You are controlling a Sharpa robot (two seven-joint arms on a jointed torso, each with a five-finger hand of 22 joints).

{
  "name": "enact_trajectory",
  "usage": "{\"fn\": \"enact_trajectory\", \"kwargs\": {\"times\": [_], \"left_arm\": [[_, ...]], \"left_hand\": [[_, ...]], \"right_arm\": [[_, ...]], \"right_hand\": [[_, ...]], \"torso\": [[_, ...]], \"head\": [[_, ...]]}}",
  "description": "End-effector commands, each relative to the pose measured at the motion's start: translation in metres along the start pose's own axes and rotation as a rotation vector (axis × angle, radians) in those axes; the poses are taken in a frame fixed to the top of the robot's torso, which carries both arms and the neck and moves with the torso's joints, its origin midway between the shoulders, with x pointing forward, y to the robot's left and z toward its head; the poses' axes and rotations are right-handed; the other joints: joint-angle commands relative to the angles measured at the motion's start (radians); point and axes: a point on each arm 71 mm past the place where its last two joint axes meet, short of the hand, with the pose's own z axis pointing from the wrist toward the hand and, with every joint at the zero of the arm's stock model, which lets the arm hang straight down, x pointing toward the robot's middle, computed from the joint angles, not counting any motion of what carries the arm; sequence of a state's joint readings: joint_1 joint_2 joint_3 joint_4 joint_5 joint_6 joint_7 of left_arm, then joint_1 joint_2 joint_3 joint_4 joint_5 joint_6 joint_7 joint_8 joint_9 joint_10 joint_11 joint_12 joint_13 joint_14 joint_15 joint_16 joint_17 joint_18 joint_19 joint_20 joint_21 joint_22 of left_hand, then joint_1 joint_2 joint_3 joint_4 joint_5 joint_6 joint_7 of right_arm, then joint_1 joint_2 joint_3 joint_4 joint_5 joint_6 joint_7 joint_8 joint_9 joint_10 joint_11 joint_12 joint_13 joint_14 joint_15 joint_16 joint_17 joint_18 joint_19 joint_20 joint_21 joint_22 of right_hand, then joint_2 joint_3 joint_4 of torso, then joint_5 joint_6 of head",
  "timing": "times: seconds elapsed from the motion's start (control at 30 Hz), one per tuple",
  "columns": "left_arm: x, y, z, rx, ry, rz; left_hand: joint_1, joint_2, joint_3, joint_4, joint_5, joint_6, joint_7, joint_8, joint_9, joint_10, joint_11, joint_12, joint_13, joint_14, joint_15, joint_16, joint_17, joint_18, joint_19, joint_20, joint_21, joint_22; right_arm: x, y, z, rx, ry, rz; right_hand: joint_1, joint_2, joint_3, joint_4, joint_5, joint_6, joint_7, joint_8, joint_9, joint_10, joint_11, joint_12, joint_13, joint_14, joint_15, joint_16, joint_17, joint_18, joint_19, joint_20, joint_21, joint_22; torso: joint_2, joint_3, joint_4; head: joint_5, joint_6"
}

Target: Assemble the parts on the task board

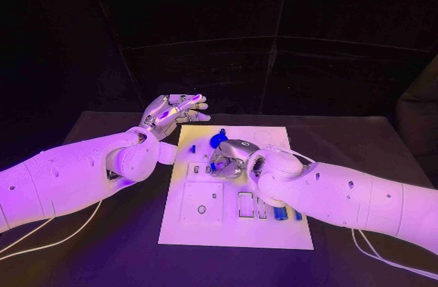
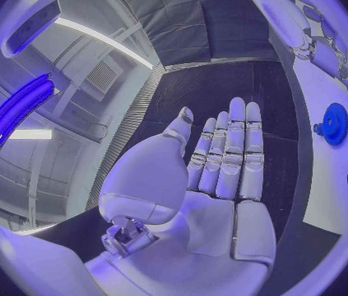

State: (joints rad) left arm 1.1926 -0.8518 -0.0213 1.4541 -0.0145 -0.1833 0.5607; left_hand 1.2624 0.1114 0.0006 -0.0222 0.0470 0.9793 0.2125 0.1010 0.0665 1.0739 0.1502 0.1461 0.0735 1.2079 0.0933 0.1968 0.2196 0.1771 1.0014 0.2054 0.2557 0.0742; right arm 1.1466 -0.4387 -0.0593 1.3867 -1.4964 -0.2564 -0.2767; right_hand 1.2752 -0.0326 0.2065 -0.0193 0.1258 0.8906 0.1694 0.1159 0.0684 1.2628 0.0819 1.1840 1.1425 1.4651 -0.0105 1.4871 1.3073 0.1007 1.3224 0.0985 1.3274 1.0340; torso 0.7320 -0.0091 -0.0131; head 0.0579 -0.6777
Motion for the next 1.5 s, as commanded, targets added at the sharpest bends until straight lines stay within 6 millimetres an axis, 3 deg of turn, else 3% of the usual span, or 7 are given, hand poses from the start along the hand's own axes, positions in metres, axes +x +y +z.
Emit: {"fn": "enact_trajectory", "kwargs": {"times": [0.03, 0.47, 0.67, 0.87, 1.03, 1.2, 1.5], "left_arm": [[0.001, -0.001, 0.001, 0.008, 0.017, -0.008], [-0.002, -0.001, 0.000, -0.004, 0.010, 0.012], [-0.008, 0.000, -0.001, -0.023, 0.024, 0.088], [-0.018, 0.004, -0.004, -0.136, 0.044, 0.215], [-0.022, 0.012, -0.007, -0.328, 0.103, 0.351], [-0.020, 0.020, -0.011, -0.544, 0.224, 0.595], [-0.012, 0.023, -0.011, -0.765, 0.332, 0.926]], "left_hand": [[0.000, 0.012, 0.004, -0.004, 0.007, 0.006, 0.004, -0.007, 0.000, 0.001, 0.004, -0.007, 0.000, -0.003, 0.004, -0.007, 0.001, 0.007, 0.002, 0.005, -0.004, -0.001], [-0.004, 0.012, 0.006, -0.007, 0.007, 0.023, -0.005, -0.002, 0.002, 0.021, -0.005, -0.003, 0.002, 0.025, -0.006, 0.003, 0.014, 0.009, 0.022, -0.002, 0.003, 0.001], [-0.005, 0.009, 0.018, -0.016, 0.009, 0.077, -0.061, 0.010, 0.005, 0.178, -0.075, 0.043, 0.026, 0.293, -0.093, 0.201, 0.146, 0.010, 0.238, -0.089, 0.132, 0.058], [-0.022, -0.010, 0.032, -0.020, 0.005, 0.125, -0.112, 0.014, 0.015, 0.312, -0.121, 0.141, 0.104, 0.328, -0.150, 0.995, 0.893, 0.002, 0.386, -0.150, 0.297, 0.146], [-0.089, -0.025, 0.011, 0.027, 0.002, 0.139, -0.128, 0.079, 0.056, 0.305, -0.143, 0.373, 0.282, 0.348, -0.162, 1.301, 1.251, -0.041, 0.455, -0.174, 0.655, 0.530], [-0.125, -0.006, 0.004, 0.083, 0.005, 0.081, -0.131, 0.189, 0.126, 0.224, -0.146, 0.814, 0.704, 0.355, -0.158, 1.352, 1.318, -0.061, 0.415, -0.171, 0.854, 0.751], [-0.209, -0.024, -0.105, 0.212, 0.008, 0.051, -0.156, 0.347, 0.228, 0.287, -0.166, 1.068, 0.982, 0.363, -0.175, 1.374, 1.351, -0.080, 0.428, -0.179, 0.997, 0.938]], "right_arm": [[0.000, 0.000, -0.001, 0.012, -0.026, 0.005], [-0.012, 0.002, -0.016, -0.081, -0.183, 0.070], [-0.025, -0.007, -0.035, -0.193, -0.203, 0.161], [-0.058, -0.030, -0.055, -0.221, -0.149, 0.286], [-0.081, -0.055, -0.073, -0.171, -0.140, 0.384], [-0.098, -0.083, -0.089, -0.112, -0.149, 0.448], [-0.115, -0.117, -0.100, -0.026, -0.197, 0.467]], "right_hand": [[-0.007, -0.003, -0.006, 0.003, -0.006, -0.009, 0.000, -0.004, -0.001, -0.012, -0.002, -0.009, -0.008, 0.072, 0.010, -0.005, 0.116, 0.001, -0.003, 0.005, -0.005, -0.004], [-0.042, -0.039, -0.113, 0.064, 0.033, -0.094, 0.021, -0.019, -0.001, -0.048, 0.017, -0.032, -0.045, 0.067, 0.027, -0.019, 0.096, 0.006, -0.016, 0.021, -0.023, -0.034], [-0.007, -0.027, -0.127, 0.062, 0.053, -0.086, 0.018, -0.004, 0.003, -0.048, 0.014, -0.025, -0.043, 0.063, 0.025, -0.027, 0.085, 0.009, -0.023, 0.021, -0.032, -0.049], [0.056, 0.002, -0.116, 0.035, 0.088, -0.066, 0.010, 0.018, 0.006, -0.075, 0.007, -0.050, -0.071, 0.053, 0.019, -0.055, 0.046, 0.022, -0.061, 0.016, -0.073, -0.124], [0.069, 0.011, -0.116, 0.029, 0.093, -0.060, 0.008, 0.026, 0.006, -0.086, 0.005, -0.065, -0.088, 0.045, 0.016, -0.076, 0.020, 0.029, -0.080, 0.013, -0.098, -0.164], [0.082, 0.025, -0.115, 0.025, 0.099, -0.061, 0.006, 0.032, 0.004, -0.141, 0.001, -0.145, -0.174, 0.023, 0.012, -0.141, -0.063, 0.041, -0.112, 0.009, -0.146, -0.239], [0.082, 0.025, -0.134, 0.028, 0.102, -0.086, 0.005, 0.035, -0.001, -0.242, -0.001, -0.339, -0.391, -0.022, 0.007, -0.331, -0.265, 0.081, -0.209, 0.003, -0.344, -0.521]], "torso": [[0.000, 0.0002, -0.0002], [-0.001, 0.0012, -0.0018], [-0.005, -0.0004, -0.0032], [-0.011, 0.0012, -0.0057], [-0.019, 0.0024, -0.0061], [-0.026, 0.0031, -0.0079], [-0.041, 0.0062, -0.0209]], "head": [[0.000, -0.001], [0.006, -0.001], [0.005, 0.007], [0.009, 0.009], [0.011, 0.007], [0.013, 0.004], [0.022, -0.007]]}}
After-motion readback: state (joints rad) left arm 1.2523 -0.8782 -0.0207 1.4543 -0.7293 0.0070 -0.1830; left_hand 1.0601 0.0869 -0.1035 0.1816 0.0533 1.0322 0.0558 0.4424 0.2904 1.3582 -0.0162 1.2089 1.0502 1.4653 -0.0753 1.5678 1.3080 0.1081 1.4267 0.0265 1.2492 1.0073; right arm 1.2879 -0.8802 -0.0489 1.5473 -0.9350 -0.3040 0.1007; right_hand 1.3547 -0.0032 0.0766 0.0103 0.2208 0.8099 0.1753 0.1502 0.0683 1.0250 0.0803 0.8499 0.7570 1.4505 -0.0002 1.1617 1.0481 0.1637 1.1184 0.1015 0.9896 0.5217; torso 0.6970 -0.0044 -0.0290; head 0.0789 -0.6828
